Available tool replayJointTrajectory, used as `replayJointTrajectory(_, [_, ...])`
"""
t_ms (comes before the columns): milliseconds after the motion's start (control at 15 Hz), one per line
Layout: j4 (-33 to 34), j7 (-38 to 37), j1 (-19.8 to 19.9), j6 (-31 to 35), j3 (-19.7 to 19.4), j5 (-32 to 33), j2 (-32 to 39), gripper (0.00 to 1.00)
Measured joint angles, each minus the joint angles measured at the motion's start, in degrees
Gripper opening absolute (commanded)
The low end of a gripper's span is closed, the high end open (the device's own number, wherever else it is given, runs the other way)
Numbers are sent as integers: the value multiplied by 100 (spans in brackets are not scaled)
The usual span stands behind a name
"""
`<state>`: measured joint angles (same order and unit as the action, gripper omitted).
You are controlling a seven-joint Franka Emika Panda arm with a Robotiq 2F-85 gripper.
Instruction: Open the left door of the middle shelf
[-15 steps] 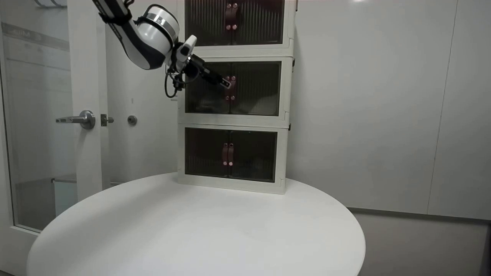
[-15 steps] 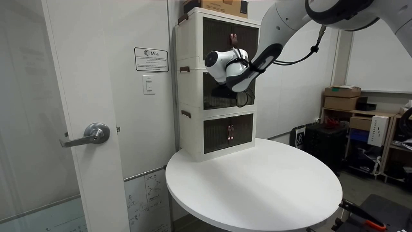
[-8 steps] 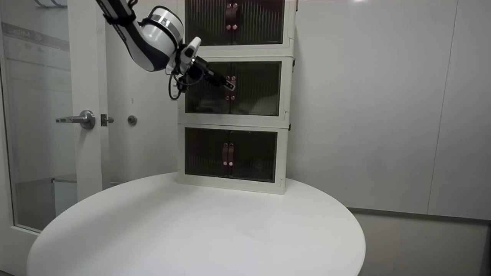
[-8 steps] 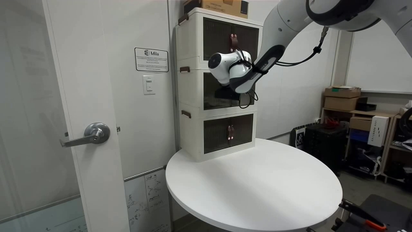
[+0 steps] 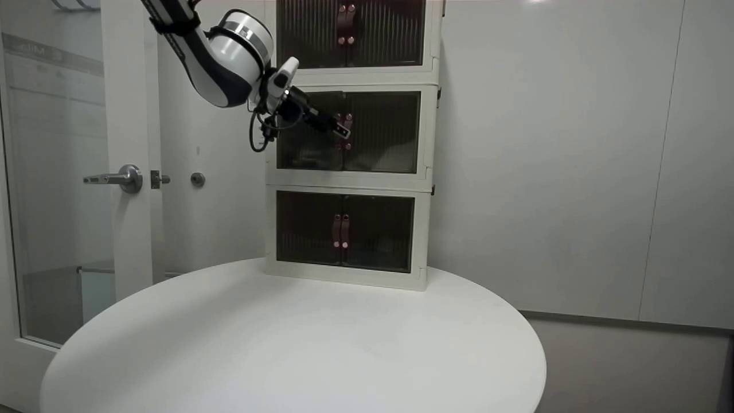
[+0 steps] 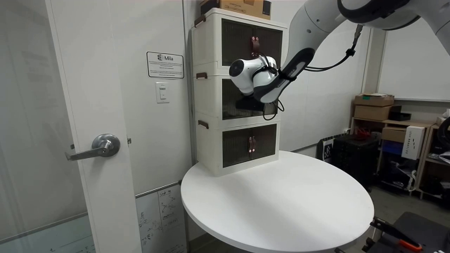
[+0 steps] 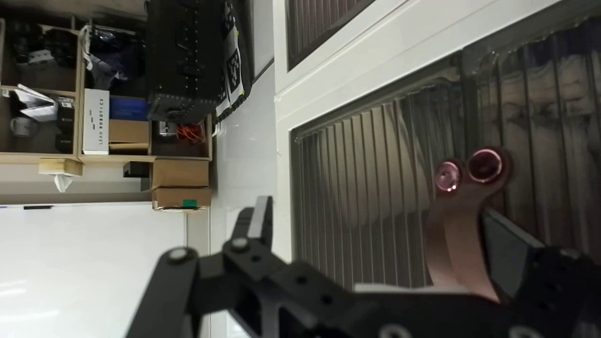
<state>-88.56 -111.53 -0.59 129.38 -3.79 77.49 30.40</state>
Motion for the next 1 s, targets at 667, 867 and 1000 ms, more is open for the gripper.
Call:
replayJointTrajectory(667, [-1060,-308,-3,144,35,40,-739,100])
replayJointTrajectory(867, [-1211,-462,43,356,36,-16,-858,100])
replayJointTrajectory(1000, [-1268,-611,67,469,36,-46,-906,100])
